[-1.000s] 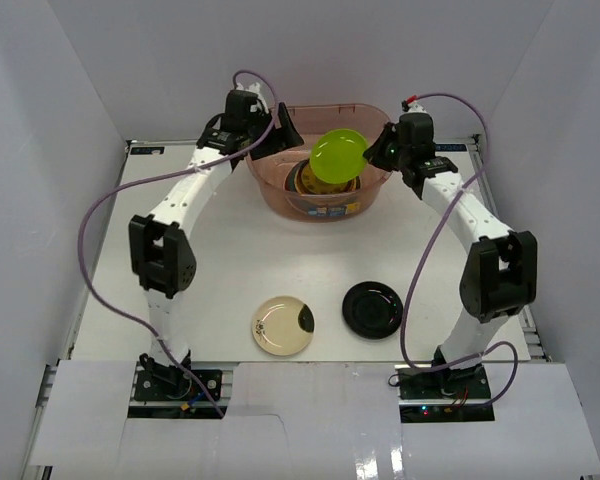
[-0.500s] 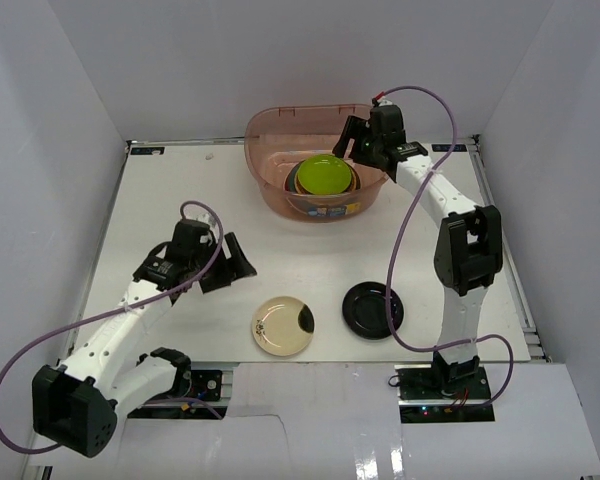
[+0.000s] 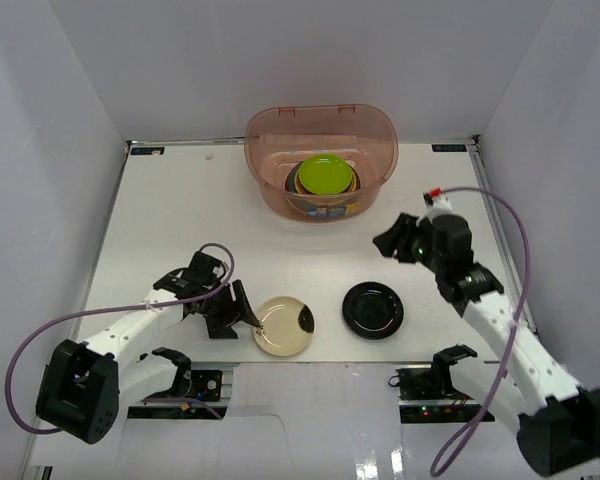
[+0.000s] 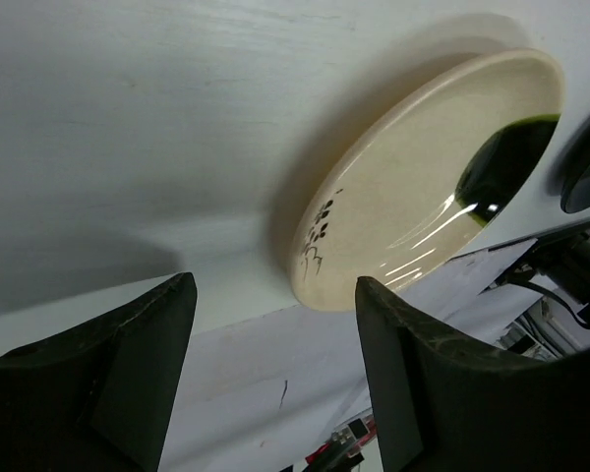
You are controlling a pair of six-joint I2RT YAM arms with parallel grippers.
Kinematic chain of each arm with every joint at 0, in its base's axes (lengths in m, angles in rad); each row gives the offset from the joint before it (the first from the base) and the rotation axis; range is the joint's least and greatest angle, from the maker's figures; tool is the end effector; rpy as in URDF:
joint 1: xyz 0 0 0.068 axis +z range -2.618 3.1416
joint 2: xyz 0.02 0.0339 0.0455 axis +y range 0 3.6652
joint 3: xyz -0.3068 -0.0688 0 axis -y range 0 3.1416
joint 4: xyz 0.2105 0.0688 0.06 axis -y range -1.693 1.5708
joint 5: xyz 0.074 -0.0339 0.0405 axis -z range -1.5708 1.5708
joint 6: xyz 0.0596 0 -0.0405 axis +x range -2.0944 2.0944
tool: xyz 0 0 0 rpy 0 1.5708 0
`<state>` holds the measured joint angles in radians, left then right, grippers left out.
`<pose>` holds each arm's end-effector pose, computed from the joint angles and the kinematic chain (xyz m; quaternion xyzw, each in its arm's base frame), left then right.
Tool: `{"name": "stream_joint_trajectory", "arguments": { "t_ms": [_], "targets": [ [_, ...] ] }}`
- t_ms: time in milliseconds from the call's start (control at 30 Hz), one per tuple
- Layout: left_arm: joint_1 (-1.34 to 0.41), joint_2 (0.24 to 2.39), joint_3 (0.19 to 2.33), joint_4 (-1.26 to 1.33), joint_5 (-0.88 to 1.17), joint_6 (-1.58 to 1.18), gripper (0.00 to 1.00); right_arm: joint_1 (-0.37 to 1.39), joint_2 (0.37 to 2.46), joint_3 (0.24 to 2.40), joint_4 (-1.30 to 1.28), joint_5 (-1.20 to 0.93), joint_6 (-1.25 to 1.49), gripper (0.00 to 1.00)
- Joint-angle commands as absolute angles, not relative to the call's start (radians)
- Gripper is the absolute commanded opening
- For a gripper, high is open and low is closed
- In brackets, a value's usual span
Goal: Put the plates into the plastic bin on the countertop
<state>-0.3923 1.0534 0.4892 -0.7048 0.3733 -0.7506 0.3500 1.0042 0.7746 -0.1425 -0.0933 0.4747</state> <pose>0.0995 -0.0647 0.1946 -0.1457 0.9609 -0.2342 0.0250 0.1842 0.0732 0.3344 0.0251 0.8248 0.2611 0.5008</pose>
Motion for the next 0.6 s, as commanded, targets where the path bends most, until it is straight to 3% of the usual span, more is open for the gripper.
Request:
{"name": "stream_joint_trajectory", "arguments": {
  "t_ms": [0, 167, 300, 400, 433, 467, 533, 567],
  "targets": [
    [-0.429, 1.063, 0.509, -0.608, 0.426, -0.761, 0.75, 0.347, 0.806, 0.544, -0.236, -0.057, 0.537, 0.57],
    [-0.509, 1.167, 0.497, -0.52, 0.398, -0.795, 0.69, 0.344, 0.568, 0.462, -0.512, 0.071, 0.601, 0.73],
    [-0.552, 1.244, 0.505, -0.503, 0.353, -0.781, 0.61, 0.342, 0.457, 0.385, -0.607, 0.115, 0.724, 0.74],
    [-0.558, 1.255, 0.508, -0.499, 0.305, -0.77, 0.35, 0.342, 0.44, 0.312, -0.611, 0.106, 0.798, 0.73],
    [-0.558, 1.247, 0.506, -0.499, 0.29, -0.77, 0.18, 0.342, 0.443, 0.284, -0.598, 0.097, 0.802, 0.73],
    [-0.56, 1.224, 0.503, -0.5, 0.278, -0.772, 0.1, 0.341, 0.451, 0.272, -0.591, 0.091, 0.81, 0.72],
    [-0.56, 1.192, 0.511, -0.509, 0.27, -0.77, 0.0, 0.341, 0.46, 0.246, -0.568, 0.059, 0.816, 0.7],
    [-0.56, 1.149, 0.521, -0.52, 0.265, -0.77, 0.0, 0.342, 0.472, 0.221, -0.539, 0.046, 0.824, 0.68]
  ]
}}
